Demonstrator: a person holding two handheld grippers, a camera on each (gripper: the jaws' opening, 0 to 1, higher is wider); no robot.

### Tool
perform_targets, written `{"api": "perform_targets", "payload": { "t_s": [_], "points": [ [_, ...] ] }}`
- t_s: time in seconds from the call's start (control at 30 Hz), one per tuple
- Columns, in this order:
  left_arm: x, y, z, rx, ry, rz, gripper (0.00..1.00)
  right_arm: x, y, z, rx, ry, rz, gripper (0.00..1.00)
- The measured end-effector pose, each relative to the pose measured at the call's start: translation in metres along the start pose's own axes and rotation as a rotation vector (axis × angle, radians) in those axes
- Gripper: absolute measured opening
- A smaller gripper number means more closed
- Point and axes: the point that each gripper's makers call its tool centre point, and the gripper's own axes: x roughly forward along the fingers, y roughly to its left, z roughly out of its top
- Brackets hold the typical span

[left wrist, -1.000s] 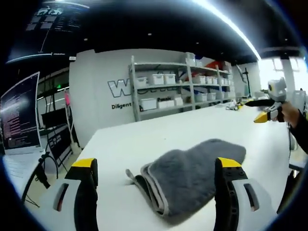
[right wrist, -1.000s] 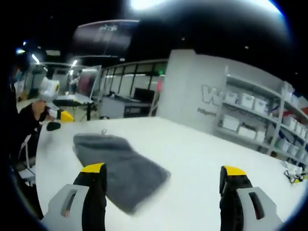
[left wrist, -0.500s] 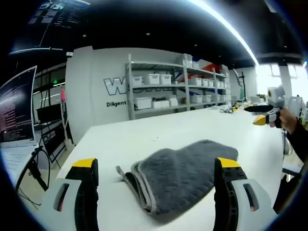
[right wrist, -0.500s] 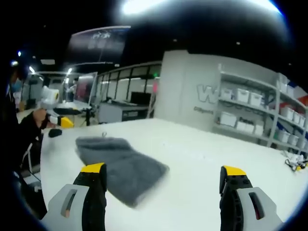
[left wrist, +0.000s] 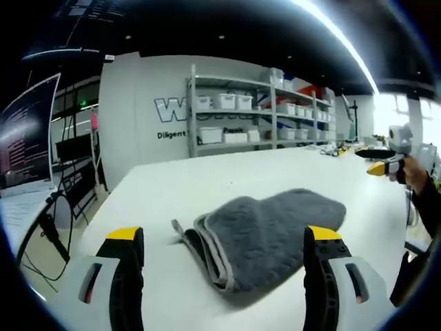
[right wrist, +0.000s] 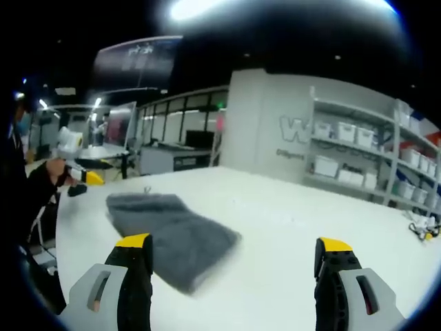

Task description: Open the folded towel by lifting each exposed corner and separating the folded layers until the towel lies flat within the target outline without major curled edges

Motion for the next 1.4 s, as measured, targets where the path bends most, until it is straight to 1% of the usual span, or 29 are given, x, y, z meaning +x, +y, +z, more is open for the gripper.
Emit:
{"api": "perform_targets", "payload": {
  "t_s": [0.2, 0.37, 0.5, 0.67, 0.83, 0.93, 1.03, 1.07, 1.13, 1.2, 1.33, 1.4],
  "points": [
    [0.001, -0.005, 0.0, 0.021, 0.005, -0.028, 0.94, -0.003, -0.002, -0.004, 0.0, 0.007, -0.007, 1.0],
    [0.005, -0.006, -0.003, 0.044, 0.009, -0.027, 0.98, -0.003, -0.001, -0.009, 0.0, 0.022, 0.003, 1.0],
    [0.006, -0.005, -0.008, 0.033, 0.017, -0.02, 0.98, 0.001, 0.004, -0.016, -0.013, 0.048, 0.02, 1.0],
    [0.008, -0.009, -0.016, 0.021, 0.031, -0.042, 0.98, 0.004, 0.007, -0.023, -0.013, 0.066, 0.033, 1.0],
    [0.009, -0.012, -0.027, 0.017, 0.064, -0.06, 0.93, 0.005, 0.01, -0.026, 0.001, 0.067, 0.041, 0.99],
    [0.01, -0.013, -0.028, -0.002, 0.069, -0.064, 0.83, 0.007, 0.014, -0.031, 0.009, 0.086, 0.061, 0.96],
    [0.01, -0.013, -0.031, -0.014, 0.077, -0.066, 0.83, 0.008, 0.016, -0.033, 0.011, 0.093, 0.069, 0.95],
    [0.01, -0.014, -0.032, -0.012, 0.083, -0.074, 0.8, 0.008, 0.016, -0.033, 0.014, 0.094, 0.069, 0.95],
    [0.009, -0.016, -0.033, -0.014, 0.091, -0.088, 0.72, 0.009, 0.015, -0.033, 0.017, 0.091, 0.064, 0.95],
    [0.009, -0.014, -0.035, -0.015, 0.094, -0.081, 0.73, 0.009, 0.015, -0.033, 0.02, 0.09, 0.064, 0.95],
    [0.009, -0.015, -0.039, -0.018, 0.111, -0.089, 0.68, 0.011, 0.018, -0.031, 0.019, 0.085, 0.071, 0.94],
    [0.01, -0.016, -0.042, -0.022, 0.121, -0.097, 0.69, 0.012, 0.02, -0.032, 0.017, 0.089, 0.078, 0.93]
  ]
}}
